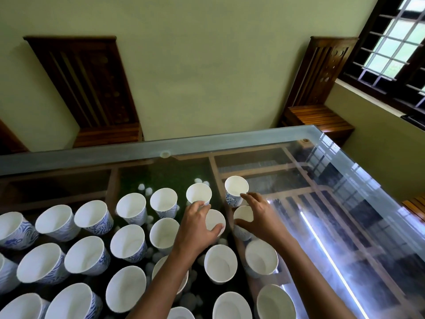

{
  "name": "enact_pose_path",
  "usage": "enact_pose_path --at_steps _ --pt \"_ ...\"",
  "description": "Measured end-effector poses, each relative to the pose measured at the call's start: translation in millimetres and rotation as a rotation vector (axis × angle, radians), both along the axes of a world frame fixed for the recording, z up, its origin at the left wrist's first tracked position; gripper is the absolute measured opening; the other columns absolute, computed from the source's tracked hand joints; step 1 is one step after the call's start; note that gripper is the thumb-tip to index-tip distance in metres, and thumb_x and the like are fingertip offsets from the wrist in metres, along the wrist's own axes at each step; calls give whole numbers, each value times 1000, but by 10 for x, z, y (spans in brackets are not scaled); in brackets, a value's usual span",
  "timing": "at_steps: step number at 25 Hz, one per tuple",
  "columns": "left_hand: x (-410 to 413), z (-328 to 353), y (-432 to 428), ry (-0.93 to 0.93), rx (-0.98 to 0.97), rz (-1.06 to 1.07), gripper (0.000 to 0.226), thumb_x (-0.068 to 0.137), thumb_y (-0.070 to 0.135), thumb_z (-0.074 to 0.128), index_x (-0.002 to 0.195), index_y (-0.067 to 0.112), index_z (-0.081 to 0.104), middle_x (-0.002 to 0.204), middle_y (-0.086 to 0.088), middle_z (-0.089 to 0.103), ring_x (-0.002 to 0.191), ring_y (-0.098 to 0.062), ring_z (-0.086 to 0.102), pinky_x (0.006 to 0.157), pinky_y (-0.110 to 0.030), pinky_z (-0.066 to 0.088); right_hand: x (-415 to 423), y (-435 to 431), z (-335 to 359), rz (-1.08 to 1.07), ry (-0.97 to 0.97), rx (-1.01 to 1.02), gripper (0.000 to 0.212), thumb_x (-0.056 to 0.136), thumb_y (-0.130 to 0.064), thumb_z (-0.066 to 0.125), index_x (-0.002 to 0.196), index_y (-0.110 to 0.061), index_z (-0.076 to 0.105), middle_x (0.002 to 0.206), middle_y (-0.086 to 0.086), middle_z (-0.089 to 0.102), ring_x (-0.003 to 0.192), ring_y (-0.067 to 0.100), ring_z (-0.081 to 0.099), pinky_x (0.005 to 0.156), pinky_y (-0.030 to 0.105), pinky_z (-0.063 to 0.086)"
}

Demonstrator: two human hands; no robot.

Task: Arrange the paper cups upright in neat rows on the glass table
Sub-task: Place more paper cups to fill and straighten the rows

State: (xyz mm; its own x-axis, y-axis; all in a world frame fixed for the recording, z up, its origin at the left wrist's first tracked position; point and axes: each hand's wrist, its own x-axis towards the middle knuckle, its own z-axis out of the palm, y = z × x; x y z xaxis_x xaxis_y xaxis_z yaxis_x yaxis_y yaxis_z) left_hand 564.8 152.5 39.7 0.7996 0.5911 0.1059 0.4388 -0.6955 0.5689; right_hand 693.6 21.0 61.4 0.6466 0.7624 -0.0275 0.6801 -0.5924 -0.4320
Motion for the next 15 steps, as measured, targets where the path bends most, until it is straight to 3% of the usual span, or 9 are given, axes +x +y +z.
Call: enact_pose_path --at_steps 6,10,15 --pt "255 28 320 -7 49 43 59 81 46 62 131 18 48 142 -1 39 130 -18 33 105 -29 33 340 396 72 -24 23 80 74 80 -31 70 142 -19 32 150 5 29 136 25 30 109 39 36" --pt "385 -2 428 9 52 66 58 81 45 62 130 19 47 143 -1 37 132 -19 31 104 -29 32 468 576 47 -30 58 13 78 78 -32 72 142 -18 31 152 7 26 139 27 25 111 43 32" --pt "441 -80 494 -13 26 94 53 80 41 64 127 18 51 138 -3 43 126 -19 36 100 -29 35 534 602 -42 -14 64 -21 73 78 -28 72 140 -16 34 145 8 35 132 25 34 106 37 36"
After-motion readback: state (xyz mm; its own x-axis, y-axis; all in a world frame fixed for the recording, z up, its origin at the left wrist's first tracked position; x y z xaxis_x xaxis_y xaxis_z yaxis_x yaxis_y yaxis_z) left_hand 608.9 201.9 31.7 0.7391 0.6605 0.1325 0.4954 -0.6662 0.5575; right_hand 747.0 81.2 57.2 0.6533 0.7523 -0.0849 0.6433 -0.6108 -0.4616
